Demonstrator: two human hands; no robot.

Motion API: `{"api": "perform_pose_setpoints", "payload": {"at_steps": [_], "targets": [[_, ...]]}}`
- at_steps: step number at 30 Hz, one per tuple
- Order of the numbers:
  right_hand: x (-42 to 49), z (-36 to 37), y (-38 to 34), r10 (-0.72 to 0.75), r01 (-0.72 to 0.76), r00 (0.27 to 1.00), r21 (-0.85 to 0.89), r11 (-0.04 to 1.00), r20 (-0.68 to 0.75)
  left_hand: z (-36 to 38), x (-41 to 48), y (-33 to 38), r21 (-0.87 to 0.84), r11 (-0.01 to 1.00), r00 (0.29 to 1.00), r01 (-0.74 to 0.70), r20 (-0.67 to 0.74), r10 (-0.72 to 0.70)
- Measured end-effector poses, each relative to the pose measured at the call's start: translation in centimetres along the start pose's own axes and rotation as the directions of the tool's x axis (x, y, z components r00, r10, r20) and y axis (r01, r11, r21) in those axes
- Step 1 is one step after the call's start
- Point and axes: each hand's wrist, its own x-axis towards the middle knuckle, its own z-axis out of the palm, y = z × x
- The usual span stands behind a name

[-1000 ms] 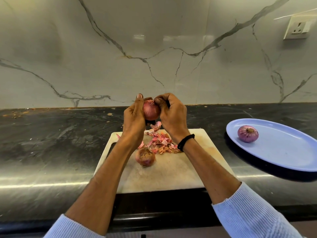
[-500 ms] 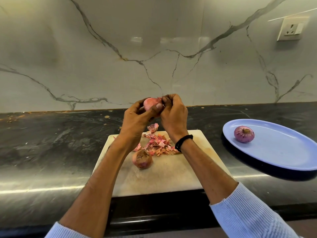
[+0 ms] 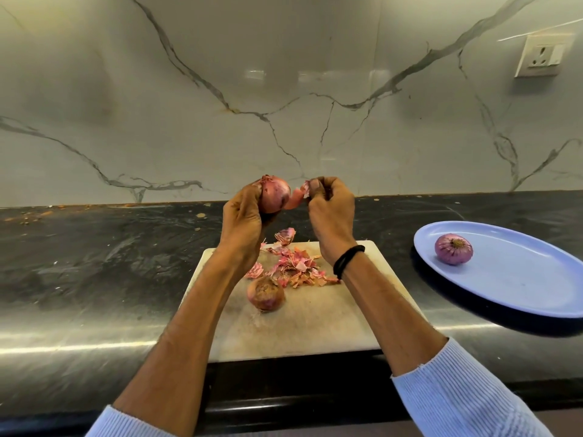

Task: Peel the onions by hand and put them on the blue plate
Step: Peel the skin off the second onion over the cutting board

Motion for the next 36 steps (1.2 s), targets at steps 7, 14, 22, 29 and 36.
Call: {"api": "perform_pose_setpoints", "payload": {"at_steps": [7,14,22,29,36], "targets": [[-0.2,0.0,-0.1,-0.015,0.013,0.998,-0.023,1.000,-0.058,0.0,0.3,0.8,-0.161,0.968,0.979,0.194,-0.037,-0.202],[0.0,0.0,0.1,-0.018,0.016,0.992,-0.014,1.000,-0.124,0.0,0.1,0.8,-0.226,0.948,0.973,0.225,0.004,-0.230],[0.5,-1.3,0.0,0.074,-0.075,0.976,0.001,0.997,-0.206,-0.6,0.5,1.0,-0.206,0.952,0.971,0.226,-0.029,-0.237],[-0.9,-0.4,-0.3,-0.189,0.212,0.971,-0.164,0.963,0.144,-0.7,0.3,0.7,-0.129,0.979,0.987,0.155,-0.031,-0.160],[-1.3,0.8,0.6,-0.154,0.201,0.906,-0.081,0.976,0.394,-0.8,0.1,0.1,-0.076,0.996,0.998,0.039,0.061,-0.035]]}}
